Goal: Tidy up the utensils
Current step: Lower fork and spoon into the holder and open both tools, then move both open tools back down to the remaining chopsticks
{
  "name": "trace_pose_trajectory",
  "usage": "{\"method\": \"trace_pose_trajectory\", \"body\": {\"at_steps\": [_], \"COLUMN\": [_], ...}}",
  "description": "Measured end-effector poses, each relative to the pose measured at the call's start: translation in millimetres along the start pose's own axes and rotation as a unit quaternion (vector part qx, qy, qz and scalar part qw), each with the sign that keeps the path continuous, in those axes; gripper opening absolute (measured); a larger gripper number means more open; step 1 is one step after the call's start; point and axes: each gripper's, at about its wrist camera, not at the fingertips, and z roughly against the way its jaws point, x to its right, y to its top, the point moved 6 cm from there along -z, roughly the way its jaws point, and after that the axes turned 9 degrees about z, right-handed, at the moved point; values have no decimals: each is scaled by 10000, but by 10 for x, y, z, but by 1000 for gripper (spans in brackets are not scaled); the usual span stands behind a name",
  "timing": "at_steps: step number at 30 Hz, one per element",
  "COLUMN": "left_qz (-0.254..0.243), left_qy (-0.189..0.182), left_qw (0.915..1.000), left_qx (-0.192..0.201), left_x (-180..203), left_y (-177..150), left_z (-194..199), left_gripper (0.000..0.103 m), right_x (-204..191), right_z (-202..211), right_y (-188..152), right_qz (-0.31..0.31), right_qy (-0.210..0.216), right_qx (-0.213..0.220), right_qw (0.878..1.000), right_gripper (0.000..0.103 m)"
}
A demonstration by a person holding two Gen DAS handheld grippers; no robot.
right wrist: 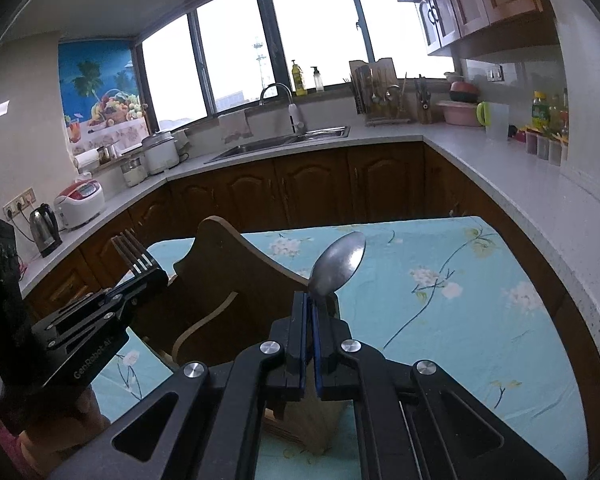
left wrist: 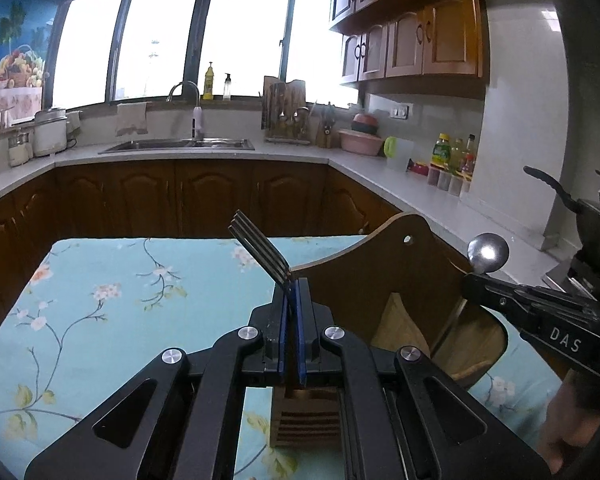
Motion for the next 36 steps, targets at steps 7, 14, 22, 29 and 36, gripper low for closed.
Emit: {"method": "trace_pose_trajectory", "body": {"at_steps": [7,14,22,29,36], "left_qz": [143,213,436,610,991], "left_qy": [140,230,501,557,668], "left_qw": [9998,9995,9978,9963,9911], "left_qx": [74,51,13,-234,-592], "left_x": [-22,-109,-368,-517,-724], "left_y": [61,-5,-208,-522,-930], "left_z": [128,319,732,1163,1568], "left_gripper": [46,59,83,88,88], "right_x": [27,67,148,61,-84], "right_z": [89,268,587,964,1306], "right_y": [6,-26,-232,-500,-831], "right_qz": [-175,-345,-730,-933,-1146], "right_qy": [57,57,37,87,146], "right_qx": [-25,35,137,239,256], "right_qw": [9998,9994,9972,9953,9930], "right_gripper": [21,42,94,99,99]}}
